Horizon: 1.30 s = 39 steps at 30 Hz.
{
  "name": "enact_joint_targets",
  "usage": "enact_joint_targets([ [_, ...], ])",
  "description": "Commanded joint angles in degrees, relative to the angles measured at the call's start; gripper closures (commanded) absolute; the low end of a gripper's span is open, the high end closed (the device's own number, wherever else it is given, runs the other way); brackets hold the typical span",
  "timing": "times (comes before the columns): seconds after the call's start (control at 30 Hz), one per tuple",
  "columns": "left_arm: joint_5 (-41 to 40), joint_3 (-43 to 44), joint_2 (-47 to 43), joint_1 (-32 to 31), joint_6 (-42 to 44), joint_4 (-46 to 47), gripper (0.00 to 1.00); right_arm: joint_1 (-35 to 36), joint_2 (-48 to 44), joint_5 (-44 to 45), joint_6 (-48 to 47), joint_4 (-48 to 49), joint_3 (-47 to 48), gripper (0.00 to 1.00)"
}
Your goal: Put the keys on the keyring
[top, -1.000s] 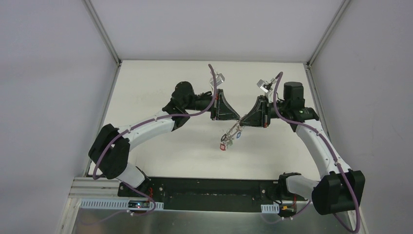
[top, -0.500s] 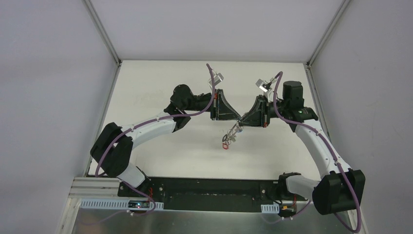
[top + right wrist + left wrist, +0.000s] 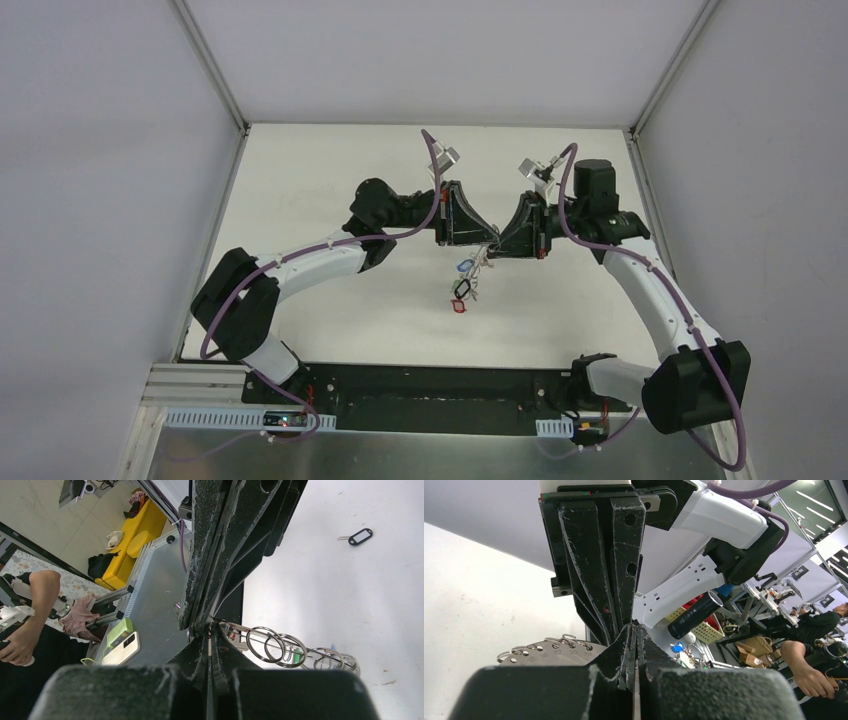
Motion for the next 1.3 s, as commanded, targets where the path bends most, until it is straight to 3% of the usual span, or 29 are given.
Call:
enact_joint_targets([
  [0.0,-2.03,0.19,0.03,-1.31,-0.24,4.5,1.0,1.14,0.0,-0.59,-3.49,0.27,3.98,1.0],
  [0.27,-1.47,-0.8,-0.34,-1.32,1.21,3.73,1.0,0.95,-0.46,1.92,-1.47,0.52,5.16,1.0],
  [0.8,-0.78,-3.24,-2.37,-1.23,4.12,2.04,1.0,-2.12,-1.82,4.84,14.09,15.98,2.42,1.0],
  [1.27,-0.49,-4.36,-3.85,-0.27,5.45,1.28,1.0,-3.7,-2.04,4.5,16.52,18.11,1.46,1.0],
])
